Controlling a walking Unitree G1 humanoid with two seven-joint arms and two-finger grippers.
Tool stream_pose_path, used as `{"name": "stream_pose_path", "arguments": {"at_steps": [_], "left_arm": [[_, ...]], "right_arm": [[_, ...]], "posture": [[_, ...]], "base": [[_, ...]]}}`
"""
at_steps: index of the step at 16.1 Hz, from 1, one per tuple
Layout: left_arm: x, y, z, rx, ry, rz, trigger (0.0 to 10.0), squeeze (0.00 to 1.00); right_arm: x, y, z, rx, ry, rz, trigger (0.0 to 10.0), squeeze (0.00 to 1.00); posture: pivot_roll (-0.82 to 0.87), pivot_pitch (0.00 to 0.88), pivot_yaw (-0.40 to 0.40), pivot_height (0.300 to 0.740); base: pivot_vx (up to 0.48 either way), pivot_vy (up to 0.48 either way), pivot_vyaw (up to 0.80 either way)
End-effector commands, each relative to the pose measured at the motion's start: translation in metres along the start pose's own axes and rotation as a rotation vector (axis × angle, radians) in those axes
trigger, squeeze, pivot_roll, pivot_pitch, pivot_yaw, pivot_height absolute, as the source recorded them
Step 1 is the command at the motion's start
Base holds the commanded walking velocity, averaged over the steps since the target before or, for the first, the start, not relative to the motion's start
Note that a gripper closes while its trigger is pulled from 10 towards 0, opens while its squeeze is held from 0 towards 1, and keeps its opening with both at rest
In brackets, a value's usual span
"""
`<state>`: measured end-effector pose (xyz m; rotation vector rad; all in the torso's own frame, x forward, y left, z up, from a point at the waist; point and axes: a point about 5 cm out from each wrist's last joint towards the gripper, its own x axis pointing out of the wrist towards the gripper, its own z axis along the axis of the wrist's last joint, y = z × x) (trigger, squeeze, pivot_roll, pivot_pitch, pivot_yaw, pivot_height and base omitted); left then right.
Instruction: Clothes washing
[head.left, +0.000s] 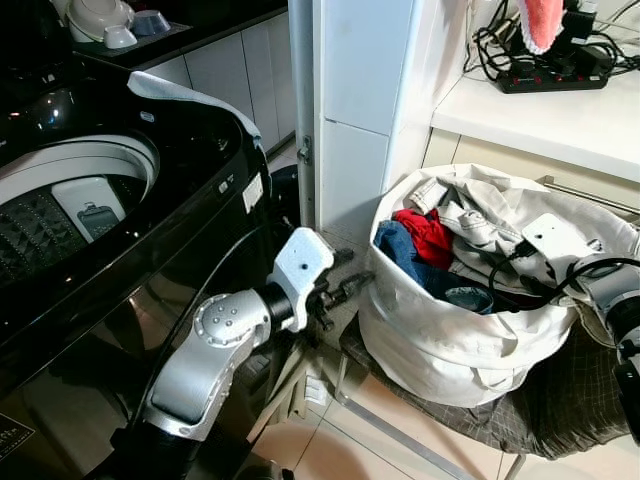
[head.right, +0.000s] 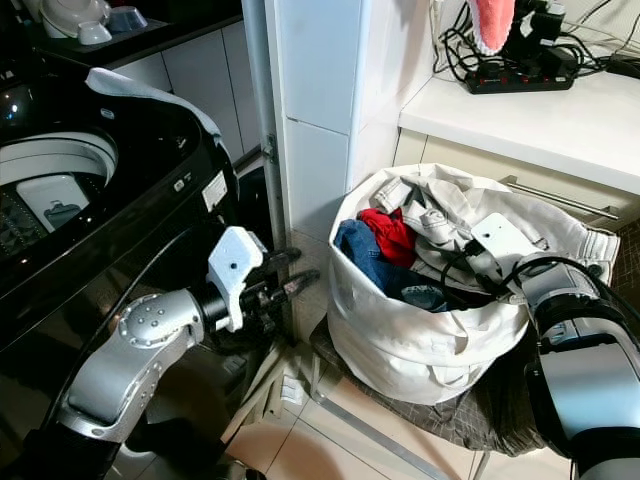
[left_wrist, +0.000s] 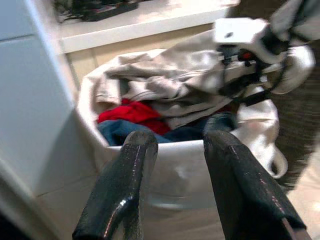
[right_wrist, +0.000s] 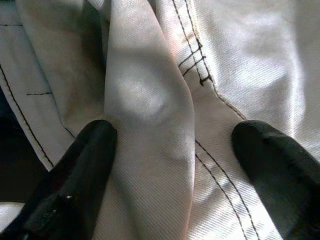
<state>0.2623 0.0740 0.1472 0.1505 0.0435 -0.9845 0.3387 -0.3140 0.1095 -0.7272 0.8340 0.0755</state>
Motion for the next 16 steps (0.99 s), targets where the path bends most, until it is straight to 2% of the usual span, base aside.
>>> {"name": "stream_pose_path", "arguments": {"at_steps": [1,6,16], "left_arm": [[-0.0009,-0.0078,0.0041,-0.007,-0.023,-0.063,10.0,0.00],[-0.0032,-0.0136,0.0082,0.003,-0.065,-0.117,10.0,0.00],[-0.0034,-0.0129,0.0059,0.017,-0.046,-0.125,10.0,0.00]], "right_arm": [[0.0010,0.0026,-0.0083,-0.004,0.052,0.017,0.0,0.00],[0.0012,0.0041,-0.0102,-0.002,0.070,0.035,0.0,0.00],[0.0011,0.0027,-0.0089,0.000,0.066,0.013,0.0,0.00]], "posture": [[0.05,0.000,0.040,0.740],[0.05,0.000,0.039,0.740],[0.05,0.000,0.040,0.740]], "base": [[0.000,0.000,0.00],[0.000,0.000,0.00],[0.000,0.000,0.00]]}}
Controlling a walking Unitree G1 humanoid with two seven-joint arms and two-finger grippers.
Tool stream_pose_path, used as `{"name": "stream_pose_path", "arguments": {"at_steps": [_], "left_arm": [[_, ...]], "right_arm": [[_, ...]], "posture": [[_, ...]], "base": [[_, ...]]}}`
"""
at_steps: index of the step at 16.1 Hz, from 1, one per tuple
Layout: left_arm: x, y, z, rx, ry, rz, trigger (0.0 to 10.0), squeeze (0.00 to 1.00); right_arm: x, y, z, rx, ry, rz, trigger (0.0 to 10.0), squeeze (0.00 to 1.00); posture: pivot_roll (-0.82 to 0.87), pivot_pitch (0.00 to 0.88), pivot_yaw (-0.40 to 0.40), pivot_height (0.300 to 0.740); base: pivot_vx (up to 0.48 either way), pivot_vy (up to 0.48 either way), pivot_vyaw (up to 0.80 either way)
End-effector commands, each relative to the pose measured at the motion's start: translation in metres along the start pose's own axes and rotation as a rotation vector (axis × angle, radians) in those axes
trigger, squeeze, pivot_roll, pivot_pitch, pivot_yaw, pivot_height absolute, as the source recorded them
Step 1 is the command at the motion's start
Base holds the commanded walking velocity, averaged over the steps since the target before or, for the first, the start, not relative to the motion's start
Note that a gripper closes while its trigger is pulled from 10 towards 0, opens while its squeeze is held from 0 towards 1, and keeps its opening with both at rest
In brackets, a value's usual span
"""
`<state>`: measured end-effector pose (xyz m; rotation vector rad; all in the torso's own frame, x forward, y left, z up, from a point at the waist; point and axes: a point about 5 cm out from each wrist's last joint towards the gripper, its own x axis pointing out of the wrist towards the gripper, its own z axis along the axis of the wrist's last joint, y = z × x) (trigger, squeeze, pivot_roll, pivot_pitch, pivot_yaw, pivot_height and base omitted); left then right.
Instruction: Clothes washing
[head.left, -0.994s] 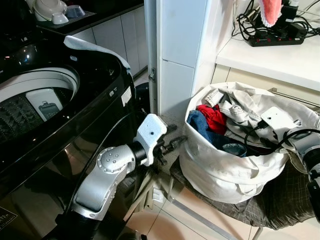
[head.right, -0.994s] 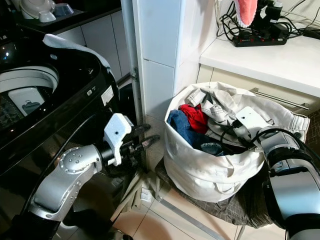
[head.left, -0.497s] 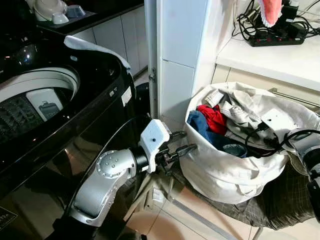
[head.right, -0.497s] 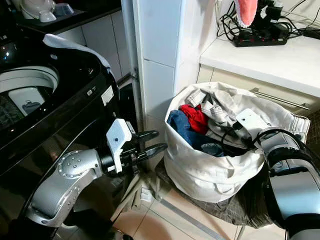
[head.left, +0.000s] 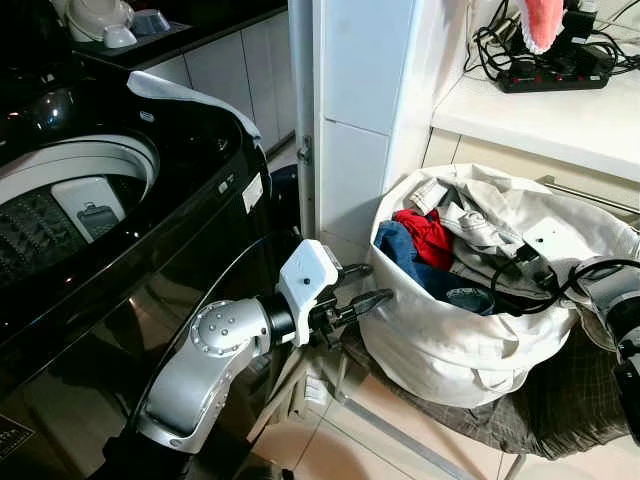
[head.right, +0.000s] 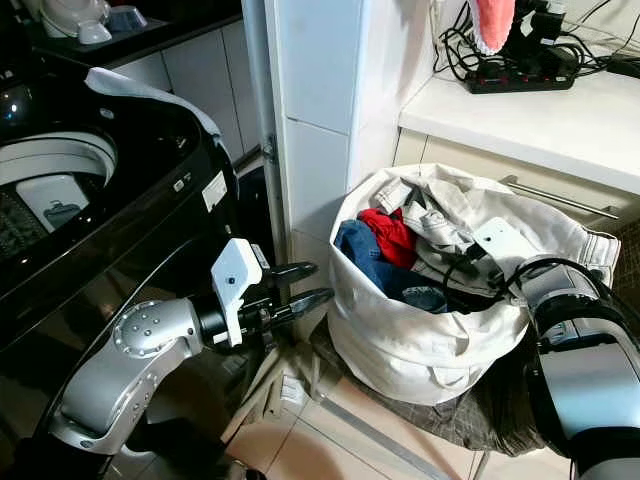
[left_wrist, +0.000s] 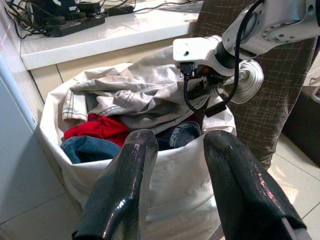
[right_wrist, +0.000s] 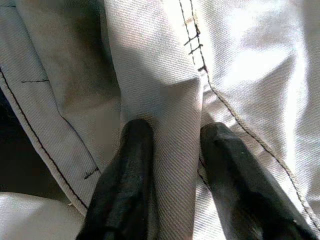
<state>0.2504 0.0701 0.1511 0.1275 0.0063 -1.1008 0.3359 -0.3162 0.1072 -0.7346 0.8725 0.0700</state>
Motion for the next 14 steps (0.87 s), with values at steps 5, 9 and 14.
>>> {"name": "stream_pose_path", "arguments": {"at_steps": [5,9,14], "left_arm": [[0.002,-0.001,0.001,0.015,0.005,-0.011,10.0,0.00],[0.004,0.001,-0.001,0.037,0.008,-0.004,10.0,0.00],[0.007,0.011,0.001,0.089,-0.011,0.088,10.0,0.00]], "right_arm": [[0.001,0.001,-0.004,0.007,0.024,0.006,0.0,0.00],[-0.001,-0.003,-0.001,0.035,0.003,0.012,0.0,0.00],[-0.006,-0.014,0.006,0.086,-0.053,-0.004,0.0,0.00]], "posture": [[0.04,0.000,0.044,0.740],[0.03,0.000,0.051,0.740],[0.01,0.000,0.058,0.740]], "base": [[0.000,0.000,0.00],[0.000,0.000,0.00],[0.000,0.000,0.00]]}}
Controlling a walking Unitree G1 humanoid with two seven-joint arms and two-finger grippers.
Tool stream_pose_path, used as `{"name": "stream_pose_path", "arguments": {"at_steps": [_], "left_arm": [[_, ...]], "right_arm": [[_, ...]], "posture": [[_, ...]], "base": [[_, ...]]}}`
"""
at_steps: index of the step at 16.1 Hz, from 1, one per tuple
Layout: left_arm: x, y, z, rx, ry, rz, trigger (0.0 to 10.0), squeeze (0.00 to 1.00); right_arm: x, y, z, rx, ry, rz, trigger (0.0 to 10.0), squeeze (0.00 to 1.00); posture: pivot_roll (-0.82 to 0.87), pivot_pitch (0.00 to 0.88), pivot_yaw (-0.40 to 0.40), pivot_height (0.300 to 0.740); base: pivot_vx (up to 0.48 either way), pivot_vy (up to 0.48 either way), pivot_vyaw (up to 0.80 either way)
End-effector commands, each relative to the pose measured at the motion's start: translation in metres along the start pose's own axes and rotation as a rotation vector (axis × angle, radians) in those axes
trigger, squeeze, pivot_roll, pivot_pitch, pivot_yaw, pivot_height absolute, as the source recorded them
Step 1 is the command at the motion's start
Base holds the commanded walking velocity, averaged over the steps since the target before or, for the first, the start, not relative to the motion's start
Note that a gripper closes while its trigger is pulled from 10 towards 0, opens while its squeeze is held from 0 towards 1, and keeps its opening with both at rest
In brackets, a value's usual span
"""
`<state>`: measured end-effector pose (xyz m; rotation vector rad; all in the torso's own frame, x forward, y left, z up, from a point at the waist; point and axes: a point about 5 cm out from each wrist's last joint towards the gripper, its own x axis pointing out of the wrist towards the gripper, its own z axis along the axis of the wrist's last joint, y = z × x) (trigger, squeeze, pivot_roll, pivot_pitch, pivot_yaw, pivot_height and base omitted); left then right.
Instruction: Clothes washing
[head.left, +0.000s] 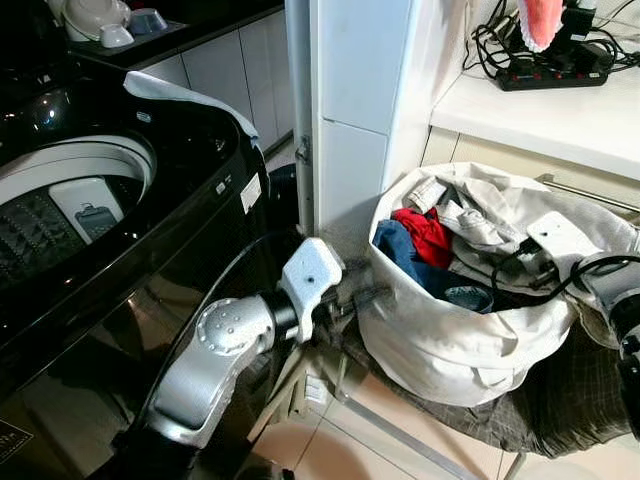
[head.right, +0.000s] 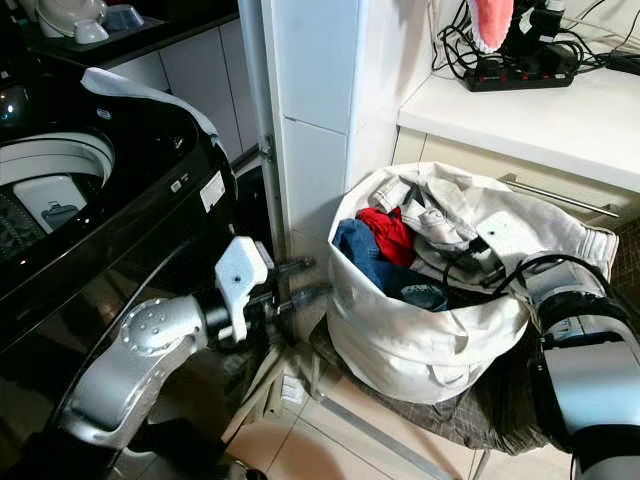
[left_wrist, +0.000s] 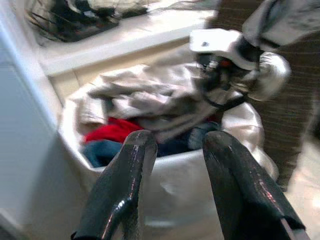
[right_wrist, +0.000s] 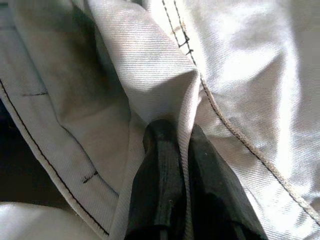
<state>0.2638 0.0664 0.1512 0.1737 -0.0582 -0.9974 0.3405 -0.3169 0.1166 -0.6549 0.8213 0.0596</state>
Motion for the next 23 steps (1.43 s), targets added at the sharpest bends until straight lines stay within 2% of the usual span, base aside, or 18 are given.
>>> {"name": "stream_pose_path", "arguments": {"at_steps": [1,3,6,8,9,10,11,12,13,14,16,17,19,20,21,23], "left_arm": [[0.001,0.026,0.012,0.055,-0.058,0.183,10.0,0.00],[-0.002,0.038,0.019,0.073,-0.094,0.244,10.0,0.00],[-0.002,0.042,0.028,0.054,-0.163,0.284,10.0,0.00],[0.002,0.044,0.043,0.040,-0.246,0.284,10.0,0.00],[0.004,0.044,0.048,0.041,-0.269,0.274,10.0,0.00],[0.005,0.044,0.056,0.063,-0.297,0.259,10.0,0.00],[0.006,0.044,0.060,0.072,-0.310,0.253,10.0,0.00],[0.007,0.044,0.071,0.094,-0.347,0.241,10.0,0.00],[0.008,0.044,0.078,0.101,-0.368,0.234,10.0,0.00],[0.009,0.045,0.097,0.084,-0.449,0.203,10.0,1.00],[0.009,0.042,0.118,0.085,-0.526,0.139,10.0,1.00],[0.009,0.041,0.121,0.091,-0.536,0.131,10.0,1.00],[0.010,0.039,0.126,0.085,-0.555,0.112,10.0,1.00],[0.010,0.039,0.127,0.085,-0.560,0.116,10.0,1.00],[0.010,0.037,0.127,0.066,-0.559,0.094,10.0,1.00],[0.012,0.032,0.125,0.031,-0.544,0.036,10.0,1.00]], "right_arm": [[-0.008,-0.016,0.016,0.087,-0.082,-0.022,0.0,0.00],[-0.019,-0.030,0.039,0.180,-0.204,-0.041,0.0,0.00],[-0.039,-0.051,0.070,0.298,-0.392,-0.045,0.0,0.00],[-0.083,-0.074,0.120,0.446,-0.716,0.037,0.0,0.00],[-0.100,-0.077,0.135,0.476,-0.820,0.087,0.0,0.00],[-0.123,-0.076,0.152,0.531,-0.938,0.190,0.0,0.00],[-0.133,-0.075,0.159,0.545,-0.986,0.237,0.0,0.00],[-0.154,-0.068,0.172,0.557,-1.071,0.345,0.0,0.00],[-0.165,-0.062,0.178,0.566,-1.121,0.430,0.0,0.00],[-0.191,-0.041,0.189,0.563,-1.219,0.628,0.0,0.00],[-0.199,-0.026,0.196,0.643,-1.256,0.775,0.0,0.00],[-0.200,-0.022,0.197,0.658,-1.259,0.808,0.0,0.00],[-0.204,-0.005,0.200,0.706,-1.239,0.923,0.0,0.00],[-0.207,0.008,0.204,0.726,-1.244,1.023,0.0,0.00],[-0.205,0.023,0.204,0.734,-1.211,1.041,0.0,0.00],[-0.196,0.037,0.202,0.773,-1.161,1.065,0.0,0.00]], "posture": [[0.01,0.000,0.053,0.740],[0.01,0.000,0.053,0.740],[0.01,0.000,0.054,0.740],[0.00,0.000,0.059,0.740],[0.00,0.000,0.062,0.740],[-0.01,0.000,0.063,0.740],[-0.01,0.000,0.064,0.740],[-0.01,0.000,0.064,0.740],[-0.01,0.000,0.064,0.740],[-0.01,0.000,0.063,0.740],[-0.01,0.000,0.060,0.740],[-0.01,0.000,0.060,0.740],[-0.01,0.000,0.050,0.740],[0.00,0.000,0.044,0.740],[0.00,0.000,0.038,0.740],[0.00,0.000,0.038,0.740]], "base": [[0.000,0.000,0.00],[0.000,0.000,0.00],[0.000,0.000,0.00],[0.000,0.000,0.00],[0.000,0.000,0.00],[0.000,0.000,0.00],[0.000,0.000,0.00],[0.000,0.000,0.00],[0.000,0.000,0.00],[0.000,0.000,0.00],[0.000,0.000,0.00],[0.000,0.000,0.00],[0.000,0.000,0.00],[0.000,0.000,0.00],[0.000,0.000,0.00],[0.000,0.000,0.00]]}}
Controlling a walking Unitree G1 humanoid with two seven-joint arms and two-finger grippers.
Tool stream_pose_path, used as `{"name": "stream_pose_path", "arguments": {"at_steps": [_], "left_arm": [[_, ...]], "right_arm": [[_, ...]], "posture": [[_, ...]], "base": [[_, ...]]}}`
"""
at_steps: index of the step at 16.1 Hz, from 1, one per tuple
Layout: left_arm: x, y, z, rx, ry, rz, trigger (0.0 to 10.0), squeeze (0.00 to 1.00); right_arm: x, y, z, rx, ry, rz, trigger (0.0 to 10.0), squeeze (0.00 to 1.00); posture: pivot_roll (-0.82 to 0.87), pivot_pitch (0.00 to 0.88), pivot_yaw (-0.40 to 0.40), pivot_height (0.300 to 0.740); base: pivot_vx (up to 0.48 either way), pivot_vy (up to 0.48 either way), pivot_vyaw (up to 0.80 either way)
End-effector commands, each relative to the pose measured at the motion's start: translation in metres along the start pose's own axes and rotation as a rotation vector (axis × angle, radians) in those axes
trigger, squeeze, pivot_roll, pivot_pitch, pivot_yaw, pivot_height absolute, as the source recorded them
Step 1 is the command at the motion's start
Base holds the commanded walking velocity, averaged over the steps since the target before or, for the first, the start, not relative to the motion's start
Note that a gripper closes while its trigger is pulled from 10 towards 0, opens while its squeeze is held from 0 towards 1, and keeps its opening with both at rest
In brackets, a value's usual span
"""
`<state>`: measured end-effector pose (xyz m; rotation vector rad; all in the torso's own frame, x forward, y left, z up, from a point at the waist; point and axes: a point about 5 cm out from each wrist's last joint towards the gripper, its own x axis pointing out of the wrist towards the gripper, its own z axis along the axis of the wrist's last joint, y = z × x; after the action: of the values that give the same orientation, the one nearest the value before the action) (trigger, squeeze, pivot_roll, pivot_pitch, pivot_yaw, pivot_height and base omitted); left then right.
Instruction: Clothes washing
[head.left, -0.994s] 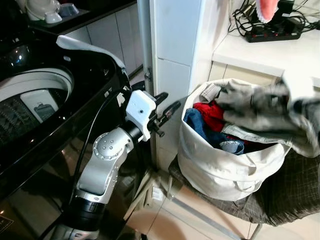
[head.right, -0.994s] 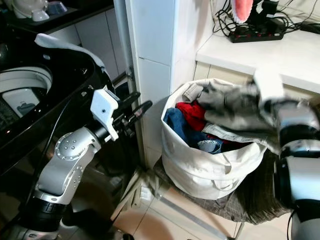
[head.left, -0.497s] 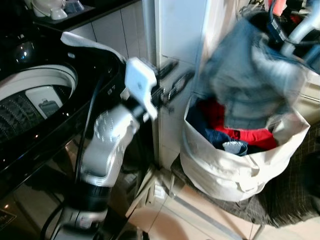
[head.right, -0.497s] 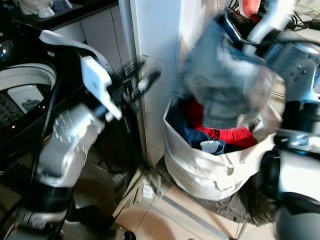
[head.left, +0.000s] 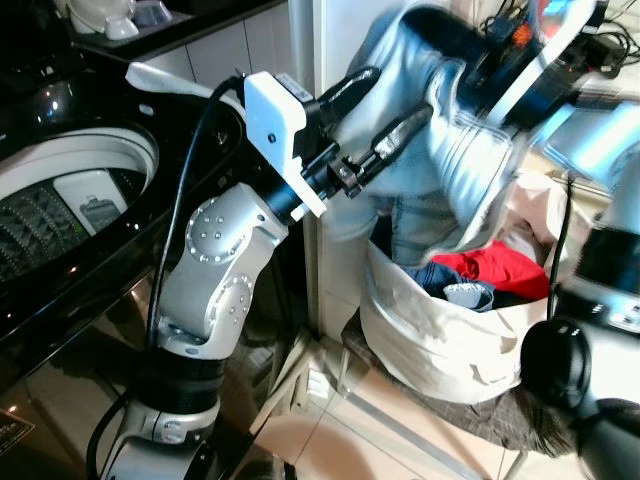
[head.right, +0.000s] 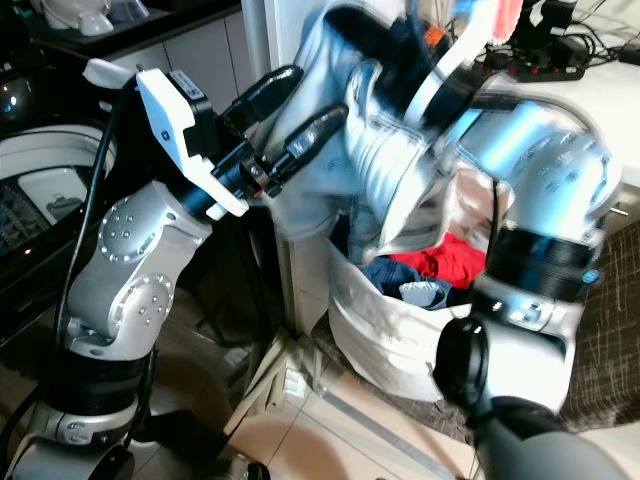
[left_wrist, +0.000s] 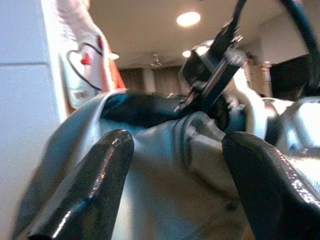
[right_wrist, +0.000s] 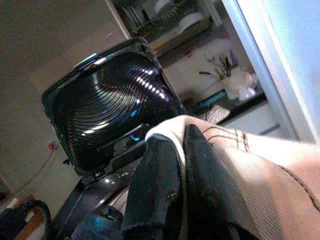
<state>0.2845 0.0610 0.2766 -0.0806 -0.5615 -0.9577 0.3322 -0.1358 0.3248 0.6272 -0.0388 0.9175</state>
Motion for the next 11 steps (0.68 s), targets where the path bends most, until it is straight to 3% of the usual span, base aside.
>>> {"name": "stream_pose_path", "arguments": {"at_steps": [1,5,6,7,9,11], "left_arm": [[0.001,-0.008,0.001,-0.026,0.004,-0.043,10.0,1.00],[-0.001,-0.013,-0.011,-0.105,0.063,-0.006,10.0,1.00],[0.000,-0.014,-0.016,-0.176,0.064,0.020,10.0,1.00],[-0.001,-0.016,-0.022,-0.197,0.091,0.024,10.0,1.00],[-0.004,-0.010,-0.034,-0.052,0.189,0.084,10.0,1.00],[-0.006,0.001,-0.039,0.008,0.241,0.165,10.0,1.00]], "right_arm": [[0.003,0.008,-0.005,0.010,0.005,0.028,0.0,0.00],[0.005,0.013,-0.022,0.048,0.030,0.013,0.0,0.00],[0.005,0.016,-0.024,0.066,0.025,0.022,0.0,0.00],[0.005,0.018,-0.026,0.081,0.020,0.031,0.0,0.00],[0.005,0.022,-0.028,0.095,0.014,0.041,0.0,0.00],[0.003,0.024,-0.028,0.103,0.011,0.042,0.0,0.00]], "posture": [[0.00,0.000,0.038,0.740],[0.00,0.000,0.036,0.740],[0.00,0.000,0.041,0.740],[0.00,0.000,0.043,0.740],[-0.01,0.000,0.046,0.740],[-0.01,0.000,0.047,0.740]], "base": [[0.000,0.000,0.00],[0.000,0.000,0.00],[0.000,0.000,0.00],[0.000,0.000,0.00],[0.000,0.000,0.00],[0.000,0.000,0.00]]}}
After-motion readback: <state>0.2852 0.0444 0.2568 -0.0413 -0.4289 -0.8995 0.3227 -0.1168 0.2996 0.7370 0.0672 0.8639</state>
